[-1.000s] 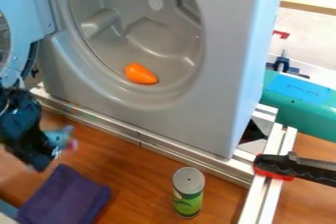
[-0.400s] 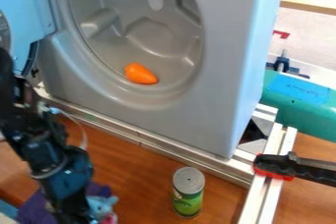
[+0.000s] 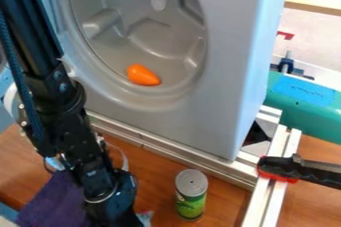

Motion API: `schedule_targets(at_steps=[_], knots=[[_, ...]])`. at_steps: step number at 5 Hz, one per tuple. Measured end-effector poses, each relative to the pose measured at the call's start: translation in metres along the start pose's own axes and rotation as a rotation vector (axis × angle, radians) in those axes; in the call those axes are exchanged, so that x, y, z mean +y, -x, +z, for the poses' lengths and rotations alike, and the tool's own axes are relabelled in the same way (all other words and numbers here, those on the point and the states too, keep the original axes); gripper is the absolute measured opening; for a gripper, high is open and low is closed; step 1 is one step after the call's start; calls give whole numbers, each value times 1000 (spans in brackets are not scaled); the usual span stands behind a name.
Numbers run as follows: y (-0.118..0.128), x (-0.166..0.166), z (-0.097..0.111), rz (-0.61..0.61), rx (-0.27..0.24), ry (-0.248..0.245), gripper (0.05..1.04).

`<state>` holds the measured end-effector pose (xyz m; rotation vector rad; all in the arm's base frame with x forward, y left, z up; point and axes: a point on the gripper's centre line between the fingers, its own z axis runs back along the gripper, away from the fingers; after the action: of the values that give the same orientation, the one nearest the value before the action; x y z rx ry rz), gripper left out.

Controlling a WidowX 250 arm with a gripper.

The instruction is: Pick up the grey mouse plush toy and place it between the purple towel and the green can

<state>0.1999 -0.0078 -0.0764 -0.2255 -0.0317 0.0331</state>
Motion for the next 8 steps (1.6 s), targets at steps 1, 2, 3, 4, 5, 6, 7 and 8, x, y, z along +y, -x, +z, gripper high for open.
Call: schedule_targets(at_steps=[1, 2, 3, 4, 5, 6, 7, 8], knots=[[-8, -4, -3, 68, -56, -29, 112], [-4, 1, -3, 113, -81, -124, 136], [3, 9, 18, 164, -128, -159, 378], [-9, 9, 51, 157, -206, -146, 690], [-17, 9, 78, 151, -256, -125, 945], [-27, 19, 116, 197, -293, -99, 1007], [-30, 33, 128, 238, -275, -139, 1001], [-48, 43, 138, 234, -303, -183, 1001]])
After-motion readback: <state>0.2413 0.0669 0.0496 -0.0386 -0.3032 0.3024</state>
